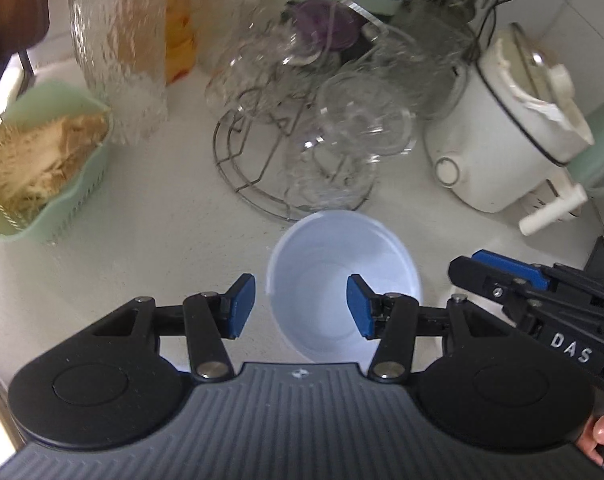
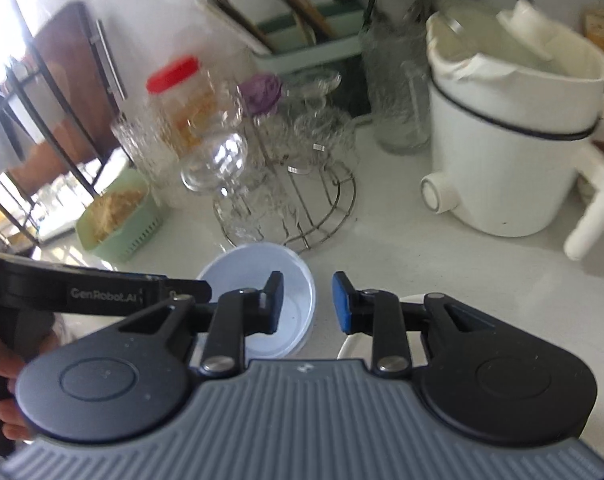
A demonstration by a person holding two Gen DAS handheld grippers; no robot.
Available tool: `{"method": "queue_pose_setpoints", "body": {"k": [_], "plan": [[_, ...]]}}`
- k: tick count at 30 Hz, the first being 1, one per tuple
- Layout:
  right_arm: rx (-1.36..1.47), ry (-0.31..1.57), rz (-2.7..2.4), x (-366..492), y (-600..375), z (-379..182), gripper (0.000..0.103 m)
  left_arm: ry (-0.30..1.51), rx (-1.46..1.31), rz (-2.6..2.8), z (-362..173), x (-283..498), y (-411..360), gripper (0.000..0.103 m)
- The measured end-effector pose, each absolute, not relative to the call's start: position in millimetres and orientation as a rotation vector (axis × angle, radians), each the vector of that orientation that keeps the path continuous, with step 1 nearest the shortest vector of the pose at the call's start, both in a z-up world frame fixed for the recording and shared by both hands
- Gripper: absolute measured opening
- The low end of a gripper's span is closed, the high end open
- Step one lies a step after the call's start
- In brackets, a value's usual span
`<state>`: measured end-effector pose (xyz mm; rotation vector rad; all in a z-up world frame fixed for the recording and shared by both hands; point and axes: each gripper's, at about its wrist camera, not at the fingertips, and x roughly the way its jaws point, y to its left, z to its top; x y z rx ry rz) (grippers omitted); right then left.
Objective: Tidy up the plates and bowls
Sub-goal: 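Lift the light-blue bowl with both grippers toward the other blue bowl, then lower the light-blue bowl into the other blue bowl with both grippers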
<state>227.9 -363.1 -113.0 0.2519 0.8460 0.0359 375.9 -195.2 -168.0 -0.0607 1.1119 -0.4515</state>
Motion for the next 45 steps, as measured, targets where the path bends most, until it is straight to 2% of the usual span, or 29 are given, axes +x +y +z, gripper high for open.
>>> {"method": "queue_pose_setpoints", "body": {"k": [5, 13, 15, 45], "plan": [[0.241, 0.875, 0.032, 246, -360, -132, 0.030, 1.128, -0.056, -0.472, -186, 387, -195, 0.055], [0.168, 0.933, 0.008, 261, -349, -155, 0.030, 1.151, -0.072, -0.493, -203, 389, -198, 0.030], [0.168, 0.940, 0.011, 262, -348, -158, 0.027, 1.146, -0.068, -0.495, -205, 390, -201, 0.025], [0.344, 0.823, -0.013, 216, -342, -82, 0.025, 1.066, -0.127, -0.545, -121, 355, -178, 0.025]]}}
